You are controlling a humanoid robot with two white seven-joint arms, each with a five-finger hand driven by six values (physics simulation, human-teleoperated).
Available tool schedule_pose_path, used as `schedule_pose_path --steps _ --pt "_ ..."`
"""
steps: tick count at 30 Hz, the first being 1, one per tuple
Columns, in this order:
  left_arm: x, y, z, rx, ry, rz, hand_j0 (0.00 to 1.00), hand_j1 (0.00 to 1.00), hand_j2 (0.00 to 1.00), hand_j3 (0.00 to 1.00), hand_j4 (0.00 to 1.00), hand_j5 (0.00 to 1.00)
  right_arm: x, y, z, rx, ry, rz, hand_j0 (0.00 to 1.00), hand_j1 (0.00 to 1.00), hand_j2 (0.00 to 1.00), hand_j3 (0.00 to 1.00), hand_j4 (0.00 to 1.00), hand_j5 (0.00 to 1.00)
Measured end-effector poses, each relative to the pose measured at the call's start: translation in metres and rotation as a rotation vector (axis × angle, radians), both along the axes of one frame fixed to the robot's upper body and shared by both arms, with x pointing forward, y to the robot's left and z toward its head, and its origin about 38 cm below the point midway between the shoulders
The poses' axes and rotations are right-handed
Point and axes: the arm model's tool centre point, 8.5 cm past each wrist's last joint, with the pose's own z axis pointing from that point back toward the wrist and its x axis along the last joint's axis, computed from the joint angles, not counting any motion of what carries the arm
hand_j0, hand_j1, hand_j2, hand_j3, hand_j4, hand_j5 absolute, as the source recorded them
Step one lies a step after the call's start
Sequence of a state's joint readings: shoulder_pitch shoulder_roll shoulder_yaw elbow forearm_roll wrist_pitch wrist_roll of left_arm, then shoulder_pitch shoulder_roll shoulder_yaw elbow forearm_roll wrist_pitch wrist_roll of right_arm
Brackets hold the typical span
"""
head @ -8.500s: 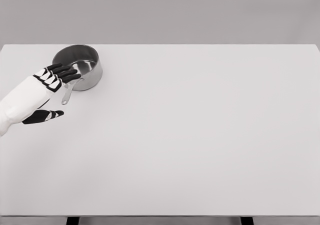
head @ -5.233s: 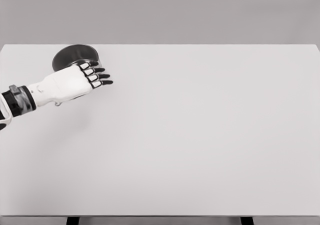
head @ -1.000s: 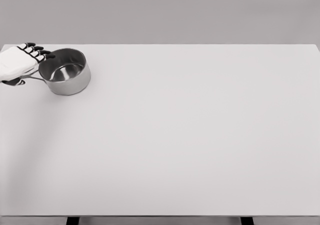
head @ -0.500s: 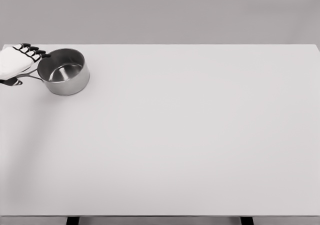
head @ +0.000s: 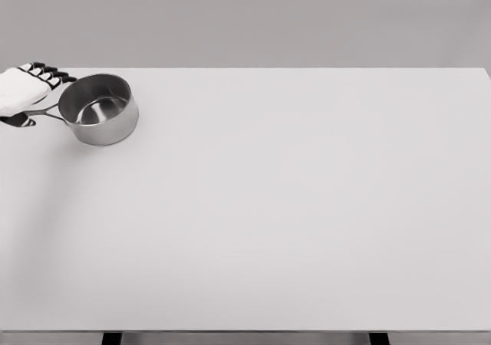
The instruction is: Rotate pot handle
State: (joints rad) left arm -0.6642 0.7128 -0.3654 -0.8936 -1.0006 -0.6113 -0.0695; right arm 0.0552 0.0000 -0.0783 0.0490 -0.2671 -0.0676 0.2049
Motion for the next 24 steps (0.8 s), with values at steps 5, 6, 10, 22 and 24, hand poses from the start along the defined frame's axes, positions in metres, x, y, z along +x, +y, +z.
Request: schedule_pose_path --steps 5,6,10,22,24 --pt "0.008 0.002 0.004 -0.020 -0.004 0.022 1.00 1.00 1.00 1.00 1.00 1.00 0.000 0.000 0.000 0.000 0.000 0.000 1.00 1.00 1.00 1.00 1.00 1.00" --pt "0.008 0.002 0.001 -0.024 0.001 0.027 1.00 1.00 1.00 1.00 1.00 1.00 0.000 0.000 0.000 0.000 0.000 0.000 1.00 1.00 1.00 1.00 1.00 1.00" --pt "0.009 0.002 -0.003 -0.033 0.010 0.035 1.00 1.00 1.00 1.00 1.00 1.00 0.000 0.000 0.000 0.000 0.000 0.000 1.00 1.00 1.00 1.00 1.00 1.00" --pt "0.014 0.008 0.001 -0.042 0.009 0.061 1.00 1.00 1.00 1.00 1.00 1.00 0.000 0.000 0.000 0.000 0.000 0.000 1.00 1.00 1.00 1.00 1.00 1.00" --pt "0.015 0.010 0.004 -0.044 0.006 0.066 1.00 1.00 1.00 1.00 1.00 1.00 0.000 0.000 0.000 0.000 0.000 0.000 1.00 1.00 1.00 1.00 1.00 1.00"
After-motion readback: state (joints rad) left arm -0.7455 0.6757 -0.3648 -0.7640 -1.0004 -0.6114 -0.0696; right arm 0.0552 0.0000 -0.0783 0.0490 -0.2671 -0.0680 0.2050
